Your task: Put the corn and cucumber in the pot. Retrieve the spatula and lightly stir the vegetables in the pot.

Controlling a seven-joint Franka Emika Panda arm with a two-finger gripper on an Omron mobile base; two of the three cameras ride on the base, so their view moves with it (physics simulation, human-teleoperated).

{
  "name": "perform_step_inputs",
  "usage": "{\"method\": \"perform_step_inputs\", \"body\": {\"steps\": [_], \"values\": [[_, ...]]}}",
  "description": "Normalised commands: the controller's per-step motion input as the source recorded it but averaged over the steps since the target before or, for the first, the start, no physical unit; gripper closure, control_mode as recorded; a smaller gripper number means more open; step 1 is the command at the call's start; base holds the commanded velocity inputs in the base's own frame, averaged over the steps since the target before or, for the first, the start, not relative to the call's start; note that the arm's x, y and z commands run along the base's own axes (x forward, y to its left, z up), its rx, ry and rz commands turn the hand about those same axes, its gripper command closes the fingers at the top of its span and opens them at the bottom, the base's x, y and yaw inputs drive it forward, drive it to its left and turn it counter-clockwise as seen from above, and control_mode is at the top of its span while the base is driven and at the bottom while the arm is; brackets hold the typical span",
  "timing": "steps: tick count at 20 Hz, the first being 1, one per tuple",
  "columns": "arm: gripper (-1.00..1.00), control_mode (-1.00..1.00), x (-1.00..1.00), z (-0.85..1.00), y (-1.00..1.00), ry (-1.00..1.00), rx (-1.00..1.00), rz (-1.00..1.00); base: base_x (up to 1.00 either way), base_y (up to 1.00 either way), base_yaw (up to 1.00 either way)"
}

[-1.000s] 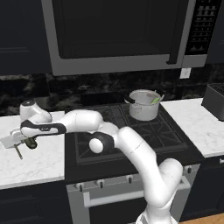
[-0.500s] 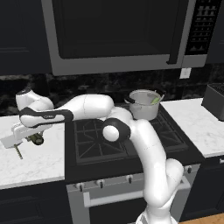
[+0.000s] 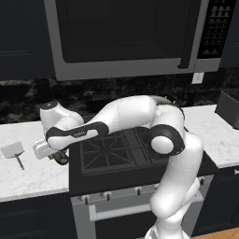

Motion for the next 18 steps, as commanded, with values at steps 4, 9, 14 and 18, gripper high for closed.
{"method": "perform_step_inputs", "body": {"steps": [4,9,14,18], "values": [[1.0,-1.0,-0.73,0.52,-1.0,-0.22,0.26,0.0,0.0,0.0,0.0],[1.0,-1.0,-0.47,0.63,-1.0,-0.27,0.34,0.0,0.0,0.0,0.0],[1.0,-1.0,-0.19,0.63,-1.0,-0.26,0.35,0.0,0.0,0.0,0.0],[1.0,-1.0,-0.04,0.57,-1.0,-0.3,0.41,0.0,0.0,0.0,0.0]]}}
